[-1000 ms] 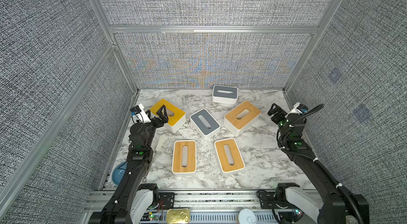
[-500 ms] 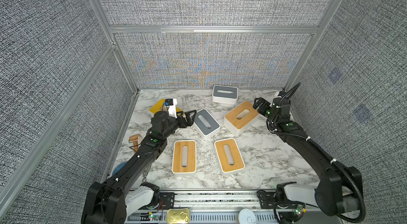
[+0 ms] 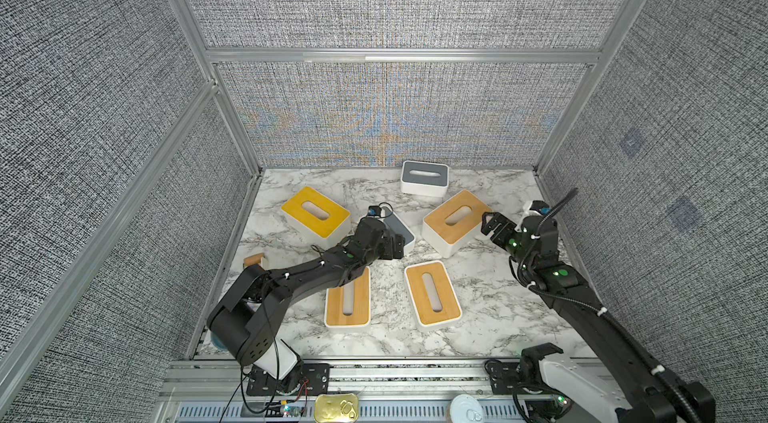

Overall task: Stack the tissue boxes
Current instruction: Move the tissue box to the center of the board.

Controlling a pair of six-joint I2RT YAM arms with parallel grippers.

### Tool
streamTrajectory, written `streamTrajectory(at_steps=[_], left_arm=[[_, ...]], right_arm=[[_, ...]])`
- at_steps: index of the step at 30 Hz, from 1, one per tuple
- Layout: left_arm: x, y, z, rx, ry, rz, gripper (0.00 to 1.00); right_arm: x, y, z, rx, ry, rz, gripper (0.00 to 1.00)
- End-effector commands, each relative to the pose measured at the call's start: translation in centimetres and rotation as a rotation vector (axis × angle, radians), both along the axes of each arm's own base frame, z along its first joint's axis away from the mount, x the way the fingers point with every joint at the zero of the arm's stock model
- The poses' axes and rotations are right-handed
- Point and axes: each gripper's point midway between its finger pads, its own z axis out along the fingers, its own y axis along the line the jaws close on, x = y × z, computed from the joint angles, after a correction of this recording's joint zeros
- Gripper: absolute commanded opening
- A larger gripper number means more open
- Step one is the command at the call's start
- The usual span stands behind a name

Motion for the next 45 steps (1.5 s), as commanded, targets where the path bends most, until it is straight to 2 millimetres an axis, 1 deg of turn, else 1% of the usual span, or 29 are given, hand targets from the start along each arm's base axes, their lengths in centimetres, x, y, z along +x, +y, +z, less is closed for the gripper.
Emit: streamTrajectory(at_steps=[1, 2, 6, 9, 11, 14, 17, 18, 19, 25, 31, 35, 40, 43, 45], left_arm=[[0.3, 0.9, -0.7, 0.183, -0.048, 0.059, 0.99], [0.2, 0.6, -0.9, 0.222, -0.055, 0.059, 0.99], [0.0, 0.1, -2.5, 0.375, -0.038, 0.057, 0.99], [0.2, 0.6, -3.4, 0.489, 0.007, 0.131, 0.99], [0.4, 0.2, -3.9, 0.563, 0.001, 0.141, 0.99], [0.6, -0.3, -4.7, 0.61, 0.003, 0.148, 0.99], [0.9, 0.0, -5.3, 0.644, 0.003, 0.179, 0.99], [1.1, 0.1, -5.2, 0.652, -0.004, 0.194, 0.99], [1.2, 0.2, -5.8, 0.676, 0.001, 0.203, 0.99], [2.6, 0.7, -6.1, 0.719, -0.007, 0.245, 0.99], [4.6, 2.6, -5.9, 0.719, 0.014, 0.291, 0.99], [6.6, 4.0, -5.4, 0.702, 0.028, 0.32, 0.99], [9.3, 6.2, -5.0, 0.695, 0.051, 0.363, 0.99], [10.6, 7.8, -5.0, 0.692, 0.075, 0.389, 0.99], [11.0, 8.1, -4.4, 0.682, 0.068, 0.394, 0.99]], right_arm=[[-0.3, 0.0, 0.1, 0.033, -0.018, -0.009, 0.99], [-0.2, 0.2, 0.1, 0.042, -0.019, 0.001, 0.99], [-0.1, 0.8, 0.3, 0.052, -0.01, 0.033, 0.99], [-0.2, 0.8, 0.6, 0.049, -0.016, 0.034, 1.0], [-0.3, 0.8, 0.7, 0.05, -0.023, 0.034, 0.99], [-0.4, 0.8, 0.7, 0.049, -0.023, 0.036, 0.99], [-0.3, 0.8, 0.8, 0.044, -0.024, 0.036, 0.99], [-0.3, 0.8, 0.7, 0.042, -0.021, 0.037, 0.99], [-0.3, 0.8, 0.7, 0.041, -0.021, 0.038, 0.99], [-0.1, 0.9, 0.5, 0.039, -0.015, 0.042, 0.99], [0.1, 1.3, 0.3, 0.044, -0.01, 0.058, 0.99], [0.3, 1.3, 0.1, 0.041, -0.004, 0.062, 0.99], [0.5, 1.3, 0.0, 0.025, 0.001, 0.063, 1.0], [0.8, 1.2, -0.4, 0.002, 0.016, 0.06, 0.99], [1.2, 1.1, -0.7, -0.013, 0.027, 0.055, 0.99]])
